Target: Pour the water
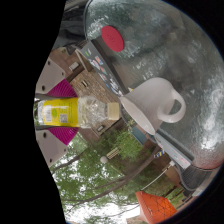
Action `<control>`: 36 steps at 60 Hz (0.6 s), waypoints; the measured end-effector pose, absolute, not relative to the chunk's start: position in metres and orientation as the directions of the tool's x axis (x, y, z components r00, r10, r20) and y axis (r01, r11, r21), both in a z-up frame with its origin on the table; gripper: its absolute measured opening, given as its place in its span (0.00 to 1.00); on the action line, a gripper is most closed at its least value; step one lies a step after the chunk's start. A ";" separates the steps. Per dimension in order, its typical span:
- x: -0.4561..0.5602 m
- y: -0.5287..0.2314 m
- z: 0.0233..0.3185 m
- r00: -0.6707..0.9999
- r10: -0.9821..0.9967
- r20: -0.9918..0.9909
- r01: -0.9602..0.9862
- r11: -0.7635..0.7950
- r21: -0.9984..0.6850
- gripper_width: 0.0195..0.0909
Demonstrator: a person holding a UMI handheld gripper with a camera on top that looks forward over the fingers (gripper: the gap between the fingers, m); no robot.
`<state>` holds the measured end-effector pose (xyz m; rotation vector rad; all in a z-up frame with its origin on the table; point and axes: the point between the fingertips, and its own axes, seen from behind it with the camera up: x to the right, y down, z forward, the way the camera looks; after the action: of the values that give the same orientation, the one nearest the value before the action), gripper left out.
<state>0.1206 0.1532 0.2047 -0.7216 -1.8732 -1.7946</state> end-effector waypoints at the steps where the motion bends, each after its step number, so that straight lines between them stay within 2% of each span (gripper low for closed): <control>1: 0.120 0.153 0.203 -0.771 0.065 0.633 0.636 0.024 0.772 0.23; 17: 0.120 0.160 0.198 -0.776 0.071 0.626 0.630 0.042 0.776 0.23; 23: 0.122 0.159 0.220 -0.646 0.063 0.761 0.762 0.005 0.647 0.23; 27: 0.133 0.160 0.252 -0.370 0.016 0.929 0.926 -0.072 0.371 0.23; 30: 0.146 0.155 0.268 0.010 -0.040 0.999 0.994 -0.112 -0.015 0.23; 32: 0.157 0.155 0.263 0.295 -0.054 0.954 0.947 -0.118 -0.299 0.24; 33: 0.159 0.136 0.251 0.447 -0.119 0.886 0.882 -0.108 -0.460 0.23; 36: 0.165 0.150 0.237 0.780 -0.038 0.625 0.620 -0.095 -0.779 0.23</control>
<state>0.1651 0.1498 0.2368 -1.5834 -0.4782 -0.5872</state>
